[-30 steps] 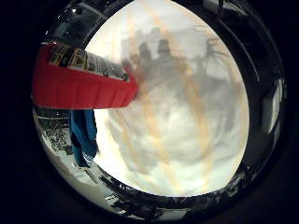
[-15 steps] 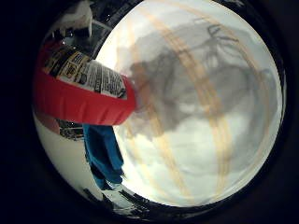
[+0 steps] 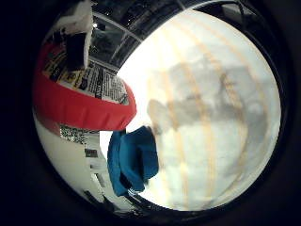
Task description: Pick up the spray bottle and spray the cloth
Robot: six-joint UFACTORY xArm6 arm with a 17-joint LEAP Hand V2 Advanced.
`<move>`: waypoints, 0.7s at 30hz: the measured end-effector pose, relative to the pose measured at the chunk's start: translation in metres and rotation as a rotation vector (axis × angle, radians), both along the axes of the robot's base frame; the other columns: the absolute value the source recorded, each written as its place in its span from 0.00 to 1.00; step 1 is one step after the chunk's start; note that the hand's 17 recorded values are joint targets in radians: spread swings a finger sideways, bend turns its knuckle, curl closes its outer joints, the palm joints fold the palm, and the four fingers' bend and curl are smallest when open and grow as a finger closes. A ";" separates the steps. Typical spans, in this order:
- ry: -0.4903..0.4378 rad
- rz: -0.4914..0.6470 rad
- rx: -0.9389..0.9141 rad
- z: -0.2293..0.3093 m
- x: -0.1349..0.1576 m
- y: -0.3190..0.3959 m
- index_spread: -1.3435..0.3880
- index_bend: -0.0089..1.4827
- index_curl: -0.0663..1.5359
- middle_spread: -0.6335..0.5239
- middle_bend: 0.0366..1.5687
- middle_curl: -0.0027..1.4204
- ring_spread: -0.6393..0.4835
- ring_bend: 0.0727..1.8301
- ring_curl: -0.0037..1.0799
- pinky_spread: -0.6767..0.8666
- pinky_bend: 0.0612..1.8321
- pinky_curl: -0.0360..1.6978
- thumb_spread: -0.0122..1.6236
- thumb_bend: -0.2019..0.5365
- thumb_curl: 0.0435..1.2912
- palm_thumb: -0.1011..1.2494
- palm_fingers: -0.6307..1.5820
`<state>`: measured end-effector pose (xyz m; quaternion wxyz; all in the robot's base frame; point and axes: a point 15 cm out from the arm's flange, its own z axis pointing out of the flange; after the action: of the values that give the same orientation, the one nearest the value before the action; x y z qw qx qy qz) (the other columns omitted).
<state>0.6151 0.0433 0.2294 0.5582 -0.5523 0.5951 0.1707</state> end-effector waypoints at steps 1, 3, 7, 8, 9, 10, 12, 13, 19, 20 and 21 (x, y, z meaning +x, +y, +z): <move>-0.002 0.018 -0.018 0.007 -0.004 0.003 0.65 0.79 0.51 0.47 0.88 0.47 0.40 0.78 0.64 0.36 0.63 0.70 0.55 0.26 0.52 0.93 0.79; 0.011 0.056 -0.062 0.017 -0.013 0.009 0.65 0.79 0.51 0.47 0.89 0.47 0.40 0.78 0.64 0.36 0.62 0.72 0.54 0.26 0.54 0.93 0.79; 0.034 0.125 -0.176 0.032 -0.032 0.009 0.65 0.79 0.52 0.47 0.89 0.46 0.40 0.78 0.64 0.36 0.60 0.77 0.52 0.25 0.57 0.91 0.80; 0.032 0.137 -0.205 0.040 -0.036 0.009 0.65 0.78 0.52 0.47 0.89 0.46 0.40 0.78 0.64 0.36 0.60 0.77 0.51 0.25 0.58 0.91 0.80; 0.030 0.147 -0.233 0.050 -0.041 0.009 0.65 0.78 0.52 0.47 0.89 0.46 0.40 0.78 0.64 0.36 0.59 0.79 0.51 0.25 0.59 0.90 0.80; 0.031 0.159 -0.254 0.060 -0.046 0.012 0.65 0.78 0.52 0.47 0.89 0.46 0.40 0.79 0.64 0.36 0.59 0.79 0.50 0.25 0.59 0.90 0.80; 0.040 0.183 -0.290 0.075 -0.056 0.019 0.64 0.78 0.52 0.47 0.89 0.46 0.40 0.78 0.64 0.36 0.58 0.81 0.49 0.25 0.61 0.90 0.80; 0.046 0.193 -0.307 0.080 -0.061 0.021 0.64 0.78 0.52 0.47 0.89 0.46 0.40 0.78 0.64 0.36 0.58 0.81 0.49 0.25 0.61 0.89 0.80; 0.114 0.240 -0.454 0.097 -0.091 0.021 0.64 0.77 0.53 0.47 0.90 0.45 0.40 0.78 0.65 0.36 0.57 0.84 0.46 0.25 0.64 0.88 0.80; 0.117 0.250 -0.476 0.101 -0.096 0.022 0.64 0.77 0.53 0.47 0.90 0.45 0.40 0.78 0.65 0.36 0.57 0.84 0.46 0.25 0.65 0.88 0.80; 0.118 0.268 -0.501 0.105 -0.102 0.027 0.64 0.77 0.53 0.47 0.90 0.45 0.40 0.78 0.65 0.36 0.56 0.84 0.45 0.25 0.65 0.88 0.80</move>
<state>0.5134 0.0708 0.3345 0.3413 -0.7359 0.5717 0.1225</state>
